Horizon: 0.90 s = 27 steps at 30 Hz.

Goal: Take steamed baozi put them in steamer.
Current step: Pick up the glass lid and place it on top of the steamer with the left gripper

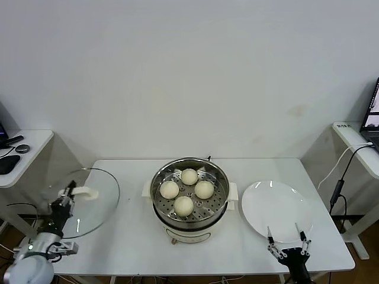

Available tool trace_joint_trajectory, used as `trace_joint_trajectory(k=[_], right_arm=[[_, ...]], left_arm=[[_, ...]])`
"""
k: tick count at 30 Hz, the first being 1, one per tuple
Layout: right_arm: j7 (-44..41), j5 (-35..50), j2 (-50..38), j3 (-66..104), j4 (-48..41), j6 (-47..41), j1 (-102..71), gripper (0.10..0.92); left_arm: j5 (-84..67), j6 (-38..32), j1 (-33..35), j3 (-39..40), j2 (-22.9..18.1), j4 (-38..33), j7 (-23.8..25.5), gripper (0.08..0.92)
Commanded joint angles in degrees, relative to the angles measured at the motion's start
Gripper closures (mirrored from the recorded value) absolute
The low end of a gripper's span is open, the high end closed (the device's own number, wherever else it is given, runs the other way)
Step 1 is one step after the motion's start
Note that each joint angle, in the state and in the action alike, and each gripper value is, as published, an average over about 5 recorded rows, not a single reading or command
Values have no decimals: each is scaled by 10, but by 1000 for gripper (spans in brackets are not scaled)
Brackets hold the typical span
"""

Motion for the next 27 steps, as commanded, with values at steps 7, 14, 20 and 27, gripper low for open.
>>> trace_joint_trajectory(k=[7, 14, 20, 27], right_arm=[[28, -81, 9, -60, -56, 16, 16, 203], [53, -121, 20, -73, -79, 23, 28, 203], [57, -139, 28, -80, -87, 25, 34, 203], [63, -147, 32, -87, -79, 28, 32, 203]], left_arm=[[-123, 350, -225, 379, 121, -237, 143, 825], [-30, 403, -375, 548, 34, -182, 214, 825], [78, 406, -381, 564, -28, -157, 279, 825], [156, 406, -359, 550, -75, -139, 305, 825]])
